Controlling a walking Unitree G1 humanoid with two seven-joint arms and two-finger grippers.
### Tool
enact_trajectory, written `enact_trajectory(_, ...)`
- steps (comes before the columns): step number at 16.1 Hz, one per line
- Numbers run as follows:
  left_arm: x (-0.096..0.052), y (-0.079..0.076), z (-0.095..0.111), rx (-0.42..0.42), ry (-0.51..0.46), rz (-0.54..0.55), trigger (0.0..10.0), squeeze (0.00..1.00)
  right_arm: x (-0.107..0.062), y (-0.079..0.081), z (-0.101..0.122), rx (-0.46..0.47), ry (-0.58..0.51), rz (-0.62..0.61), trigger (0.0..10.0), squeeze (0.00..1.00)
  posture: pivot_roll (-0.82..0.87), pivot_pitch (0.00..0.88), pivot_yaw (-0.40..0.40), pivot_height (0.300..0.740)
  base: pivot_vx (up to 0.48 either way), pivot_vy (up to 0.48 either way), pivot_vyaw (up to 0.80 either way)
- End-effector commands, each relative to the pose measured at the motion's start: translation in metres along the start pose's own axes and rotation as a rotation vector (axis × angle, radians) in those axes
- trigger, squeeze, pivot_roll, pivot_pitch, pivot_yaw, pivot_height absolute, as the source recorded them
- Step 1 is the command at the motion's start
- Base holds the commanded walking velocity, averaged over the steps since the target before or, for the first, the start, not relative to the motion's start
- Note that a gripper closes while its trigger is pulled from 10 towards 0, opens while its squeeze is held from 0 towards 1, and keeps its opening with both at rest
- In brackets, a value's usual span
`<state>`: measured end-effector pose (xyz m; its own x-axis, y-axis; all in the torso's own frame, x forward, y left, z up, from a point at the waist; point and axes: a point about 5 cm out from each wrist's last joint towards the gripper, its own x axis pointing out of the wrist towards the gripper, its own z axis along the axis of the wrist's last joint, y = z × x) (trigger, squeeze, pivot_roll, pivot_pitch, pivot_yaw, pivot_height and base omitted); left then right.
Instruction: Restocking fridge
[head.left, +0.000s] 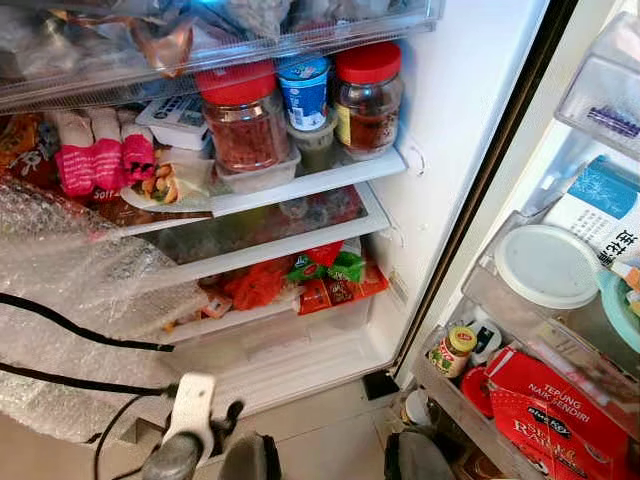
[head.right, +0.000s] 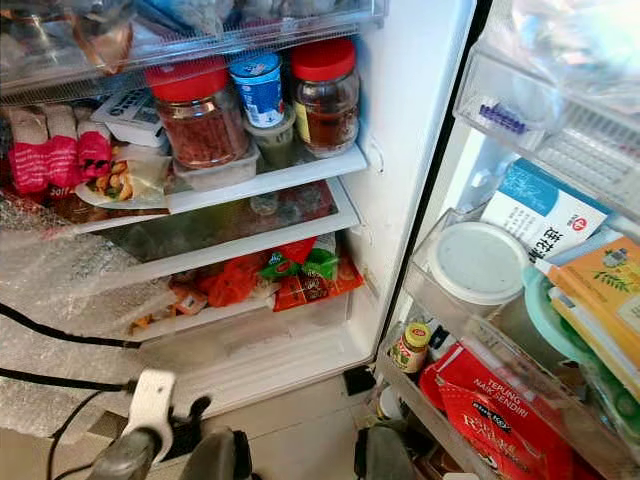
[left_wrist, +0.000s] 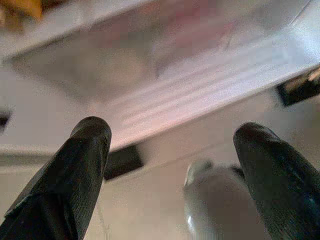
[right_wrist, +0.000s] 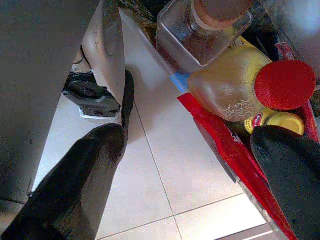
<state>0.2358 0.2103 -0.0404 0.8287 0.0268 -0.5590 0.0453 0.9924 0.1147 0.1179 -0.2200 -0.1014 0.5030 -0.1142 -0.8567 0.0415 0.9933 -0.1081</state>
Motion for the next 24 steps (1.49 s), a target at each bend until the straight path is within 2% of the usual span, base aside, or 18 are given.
enact_trajectory(1,-0.007,0.006,-0.019,0.005,0.083,0.022,10.0,0.00,-0.002,0.016,-0.011,-0.010,0.042,0.063,10.0,0.00,-0.04,0.161,0.046,0.634,0.000,0.000,0.00)
enact_trajectory(5,-0.017,0.015,-0.042,-0.082,0.184,0.100,10.0,0.00,-0.002,0.015,-0.011,-0.013,0.040,0.065,10.0,0.00,-0.04,0.164,0.044,0.634,0.000,0.000,0.00)
enact_trajectory(7,-0.023,0.014,-0.054,-0.106,0.227,0.119,10.0,0.00,-0.001,0.015,-0.011,-0.015,0.039,0.066,10.0,0.00,-0.04,0.163,0.042,0.634,0.000,0.000,0.00)
enact_trajectory(10,-0.025,0.011,-0.060,-0.123,0.249,0.122,10.0,0.00,-0.001,0.015,-0.010,-0.015,0.039,0.066,10.0,0.00,-0.04,0.160,0.039,0.634,0.000,0.000,0.00)
enact_trajectory(15,-0.032,0.011,-0.072,-0.120,0.299,0.136,10.0,0.00,-0.001,0.015,-0.010,-0.012,0.038,0.068,10.0,0.00,-0.04,0.160,0.039,0.634,0.000,0.000,0.00)
enact_trajectory(24,-0.038,0.008,-0.082,-0.109,0.332,0.147,10.0,0.00,-0.001,0.015,-0.010,-0.013,0.036,0.072,10.0,0.00,-0.04,0.158,0.036,0.634,-0.296,0.000,0.00)
